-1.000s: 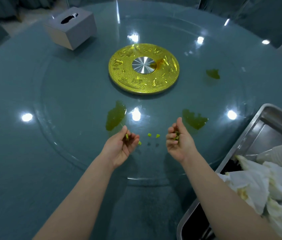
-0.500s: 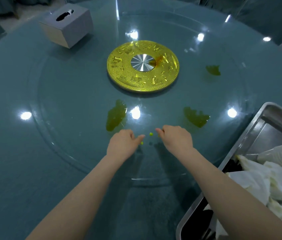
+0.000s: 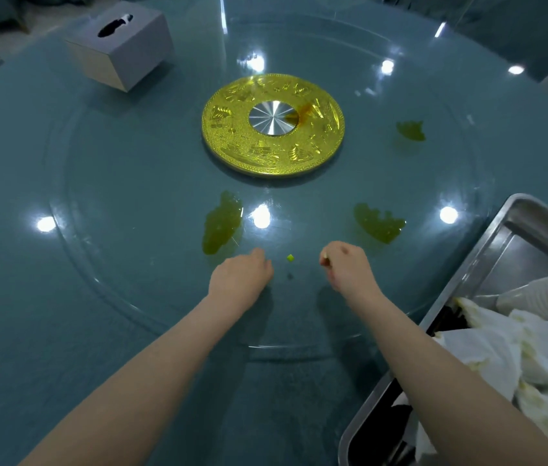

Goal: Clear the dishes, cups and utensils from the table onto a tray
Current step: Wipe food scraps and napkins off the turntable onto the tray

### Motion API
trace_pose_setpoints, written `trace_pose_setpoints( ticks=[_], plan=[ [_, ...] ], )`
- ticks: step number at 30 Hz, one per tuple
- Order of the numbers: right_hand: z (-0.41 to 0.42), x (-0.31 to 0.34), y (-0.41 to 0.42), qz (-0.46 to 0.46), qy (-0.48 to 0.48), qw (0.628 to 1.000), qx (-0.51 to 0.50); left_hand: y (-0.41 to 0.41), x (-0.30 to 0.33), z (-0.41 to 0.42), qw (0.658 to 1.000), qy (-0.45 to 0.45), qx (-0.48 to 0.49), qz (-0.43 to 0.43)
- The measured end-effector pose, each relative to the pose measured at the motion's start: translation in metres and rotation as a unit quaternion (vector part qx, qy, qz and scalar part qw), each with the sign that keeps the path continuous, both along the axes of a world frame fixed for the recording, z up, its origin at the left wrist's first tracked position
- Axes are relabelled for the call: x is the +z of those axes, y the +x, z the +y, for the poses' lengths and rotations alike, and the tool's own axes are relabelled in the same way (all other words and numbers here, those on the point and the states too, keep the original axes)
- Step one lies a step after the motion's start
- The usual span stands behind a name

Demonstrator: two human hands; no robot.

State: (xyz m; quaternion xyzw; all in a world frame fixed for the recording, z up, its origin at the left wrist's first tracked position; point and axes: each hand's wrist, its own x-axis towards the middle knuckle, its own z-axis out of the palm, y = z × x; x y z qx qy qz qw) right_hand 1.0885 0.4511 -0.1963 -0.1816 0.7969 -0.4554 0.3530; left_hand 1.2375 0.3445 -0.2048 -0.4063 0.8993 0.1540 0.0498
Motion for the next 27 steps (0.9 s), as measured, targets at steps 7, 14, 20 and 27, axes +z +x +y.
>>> trace_pose_setpoints(
  ticks=[7, 14, 20, 27],
  plan=[
    [0.005, -0.001, -0.005, -0.289, -0.17, 0.937, -0.102, 0.027, 0.036, -0.001, 0.593, 0.629, 0.298, 0.405],
    [-0.024, 0.004, -0.002, 0.136, 0.047, 0.985, 0.096, 0.055, 0.031, 0.004, 0.544, 0.616, 0.335, 0.461],
    [-0.047, 0.004, 0.02, 0.37, 0.279, 0.835, 0.298, 0.081, 0.013, 0.01, 0.583, 0.548, 0.405, 0.443],
    [-0.036, 0.013, 0.023, 0.271, 0.183, 0.911, 0.251, 0.101, 0.024, 0.031, 0.503, 0.559, 0.456, 0.476]
  ],
)
